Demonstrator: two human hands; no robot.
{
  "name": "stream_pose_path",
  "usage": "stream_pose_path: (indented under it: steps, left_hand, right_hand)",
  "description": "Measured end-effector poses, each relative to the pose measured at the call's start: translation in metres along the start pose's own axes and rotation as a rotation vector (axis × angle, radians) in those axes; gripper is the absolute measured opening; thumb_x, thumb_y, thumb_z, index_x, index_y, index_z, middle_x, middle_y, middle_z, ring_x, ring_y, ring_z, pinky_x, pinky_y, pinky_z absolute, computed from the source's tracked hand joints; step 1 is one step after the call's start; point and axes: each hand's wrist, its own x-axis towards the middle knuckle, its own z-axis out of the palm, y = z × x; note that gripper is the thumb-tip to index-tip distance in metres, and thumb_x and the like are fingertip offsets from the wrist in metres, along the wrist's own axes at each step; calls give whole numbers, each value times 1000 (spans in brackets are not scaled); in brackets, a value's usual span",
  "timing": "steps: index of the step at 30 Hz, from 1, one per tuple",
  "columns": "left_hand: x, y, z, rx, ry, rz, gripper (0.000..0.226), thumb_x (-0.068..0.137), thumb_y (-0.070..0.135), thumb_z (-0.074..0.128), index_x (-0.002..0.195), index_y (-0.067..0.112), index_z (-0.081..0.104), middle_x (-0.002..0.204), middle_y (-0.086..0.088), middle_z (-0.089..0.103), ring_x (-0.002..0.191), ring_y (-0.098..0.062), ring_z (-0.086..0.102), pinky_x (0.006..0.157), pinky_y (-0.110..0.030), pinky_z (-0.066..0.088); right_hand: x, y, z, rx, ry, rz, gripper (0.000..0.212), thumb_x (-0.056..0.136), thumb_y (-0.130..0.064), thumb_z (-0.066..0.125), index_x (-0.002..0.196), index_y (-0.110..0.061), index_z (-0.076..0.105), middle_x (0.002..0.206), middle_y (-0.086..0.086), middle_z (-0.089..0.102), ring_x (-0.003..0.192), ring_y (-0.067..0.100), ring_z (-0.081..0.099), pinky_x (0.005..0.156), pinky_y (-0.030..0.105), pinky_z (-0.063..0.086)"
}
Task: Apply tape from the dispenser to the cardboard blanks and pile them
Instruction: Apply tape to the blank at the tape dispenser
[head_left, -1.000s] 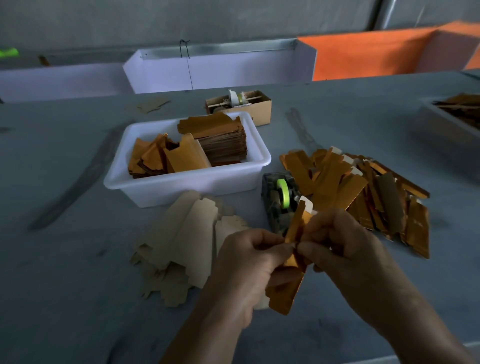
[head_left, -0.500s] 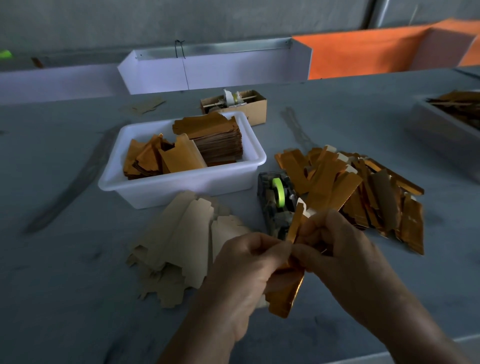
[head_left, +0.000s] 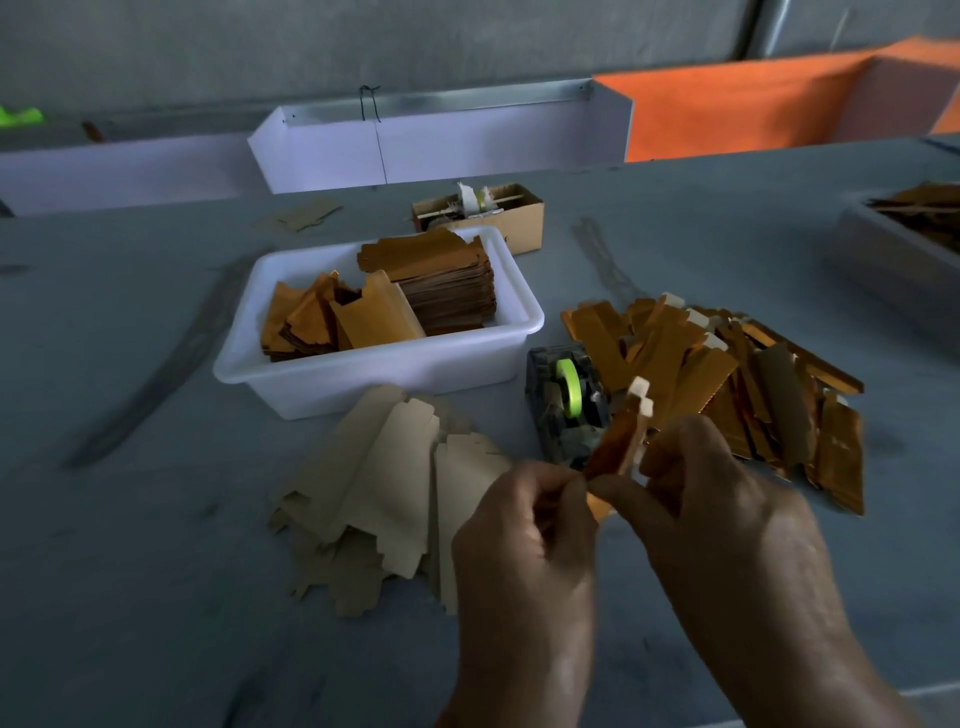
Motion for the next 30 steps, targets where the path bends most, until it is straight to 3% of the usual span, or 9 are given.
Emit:
stream_pose_path:
  steps: [2, 6, 12, 15, 19, 23, 26, 28, 30]
  left_hand:
    - [2, 1, -4, 15, -1, 17, 7, 87, 20, 65, 82, 19, 70, 71, 7, 71, 66, -3, 68, 61, -21, 55]
    - [7, 4, -10, -81, -121, -176, 9, 88, 23, 64, 82, 23, 70, 77, 5, 73, 71, -7, 70, 63, -23, 57]
    - [14, 3, -20, -86, -279, -391, 18, 92, 29, 59, 79, 29, 71, 64, 17, 68, 54, 8, 60, 44, -6, 40]
    - [21, -5, -25, 180, -259, -193, 18, 94, 33, 54, 105, 31, 69, 66, 26, 66, 69, 17, 60, 58, -4, 44]
    - [32, -25, -33, 653, -136, -3, 35, 98, 37, 46, 130, 28, 57, 112, 4, 68, 102, -11, 62, 86, -28, 47]
    - [34, -44, -32, 1084, -280, 108, 45, 96, 48, 40, 135, 25, 41, 138, 3, 45, 129, -17, 40, 99, -28, 32]
    - [31, -52, -22, 1188, -425, 70, 64, 97, 44, 41, 149, 12, 21, 159, -6, 13, 147, -19, 7, 115, -30, 15]
    - [31, -54, -18, 1166, -393, 92, 59, 94, 34, 54, 142, 6, 36, 156, -14, 24, 145, -25, 21, 112, -30, 26]
    - [32, -51, -21, 1097, -281, 118, 51, 71, 19, 81, 117, 5, 61, 130, -18, 55, 116, -32, 57, 90, -29, 49]
  right_hand:
    - [0, 4, -1, -18, -15, -6, 53, 55, -73, 39, 84, -28, 43, 62, -11, 51, 56, 4, 50, 48, 21, 37]
    - [-1, 11, 9, 398, -137, 77, 52, 53, -68, 49, 84, -27, 58, 73, -8, 64, 69, 4, 62, 59, 15, 46]
    - [-1, 19, 32, 626, -170, 180, 7, 82, -21, 67, 83, -27, 63, 83, -4, 67, 83, 11, 62, 69, 21, 44]
    - [8, 24, 29, 690, -161, 213, 10, 85, -19, 62, 85, -28, 61, 82, -4, 67, 79, 9, 63, 65, 19, 43]
    - [43, 38, 7, 591, 19, 133, 11, 87, -22, 60, 98, -25, 60, 83, -4, 67, 74, 11, 66, 67, 24, 50]
    - [100, 61, -14, 402, 230, 236, 17, 90, -35, 58, 101, -23, 61, 81, -1, 63, 74, 22, 61, 57, 26, 46]
    - [118, 73, -19, 252, 351, 360, 45, 88, -38, 57, 125, -13, 54, 117, 13, 60, 102, 31, 55, 77, 32, 45]
    - [108, 71, -13, 277, 419, 348, 52, 86, -36, 60, 133, -16, 48, 132, 12, 52, 118, 31, 50, 90, 35, 40]
    - [88, 67, -1, 282, 441, 281, 47, 84, -35, 59, 129, -21, 51, 128, 10, 54, 115, 31, 52, 90, 38, 41]
